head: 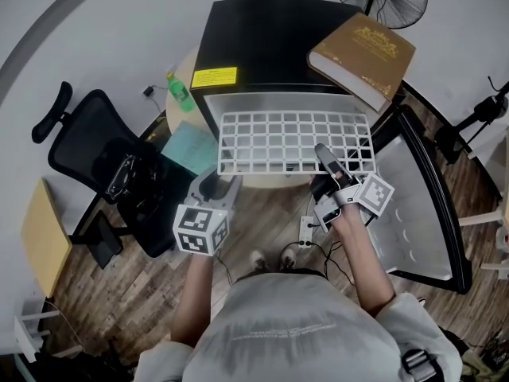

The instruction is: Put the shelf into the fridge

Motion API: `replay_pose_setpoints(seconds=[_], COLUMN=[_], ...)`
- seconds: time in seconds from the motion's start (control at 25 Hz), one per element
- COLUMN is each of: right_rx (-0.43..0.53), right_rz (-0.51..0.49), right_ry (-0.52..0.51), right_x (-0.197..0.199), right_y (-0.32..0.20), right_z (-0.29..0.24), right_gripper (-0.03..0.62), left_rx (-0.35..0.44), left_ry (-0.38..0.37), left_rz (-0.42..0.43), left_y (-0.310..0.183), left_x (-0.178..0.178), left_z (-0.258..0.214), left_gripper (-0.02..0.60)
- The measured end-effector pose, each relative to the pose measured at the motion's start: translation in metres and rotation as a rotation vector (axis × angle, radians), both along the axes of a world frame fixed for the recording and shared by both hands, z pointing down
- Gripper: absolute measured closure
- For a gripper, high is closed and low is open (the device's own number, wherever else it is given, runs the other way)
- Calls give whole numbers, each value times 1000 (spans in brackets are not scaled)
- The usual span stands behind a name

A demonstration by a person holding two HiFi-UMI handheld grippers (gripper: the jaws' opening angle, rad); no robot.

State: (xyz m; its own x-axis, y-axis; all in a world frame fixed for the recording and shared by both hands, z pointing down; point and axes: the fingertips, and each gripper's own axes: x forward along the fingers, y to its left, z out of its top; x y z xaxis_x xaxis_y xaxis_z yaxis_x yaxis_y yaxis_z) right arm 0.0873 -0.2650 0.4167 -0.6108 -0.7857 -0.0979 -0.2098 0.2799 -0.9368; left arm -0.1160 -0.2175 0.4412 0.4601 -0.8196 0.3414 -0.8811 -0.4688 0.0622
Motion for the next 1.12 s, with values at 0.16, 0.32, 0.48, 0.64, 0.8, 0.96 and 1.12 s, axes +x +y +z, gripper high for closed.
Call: replay_pose_setpoints(seconds=[0.16, 0.32, 0.48, 0.64, 0.8, 0.96, 1.12], right_rx=[1, 3, 4, 6, 9, 11, 13], right_rz=[-3, -10, -11, -12, -11, -7, -4], right_ry=[-4, -6, 2, 5, 6, 5, 4], right_x=[0, 0, 0, 0, 0, 0, 0], right_y=[-4, -9, -12, -16, -18, -20, -22], right_z=[-1, -1, -1, 0, -1, -3, -5], right_gripper=[536, 536, 536, 536, 536, 536, 536], left_rx=[-10, -12, -22, -34, -41, -50, -48], left_ry=[32, 44, 49, 54, 64, 89, 90], left_rz=[-8, -5, -3, 0, 9, 23, 32], left_y=[-4, -9, -13, -17, -21, -25, -29], left_x=[2, 3, 4, 5, 6, 9, 11], left_z=[0, -1, 1, 3, 2, 1, -1], left_gripper=[428, 440, 446, 449, 456, 479, 488])
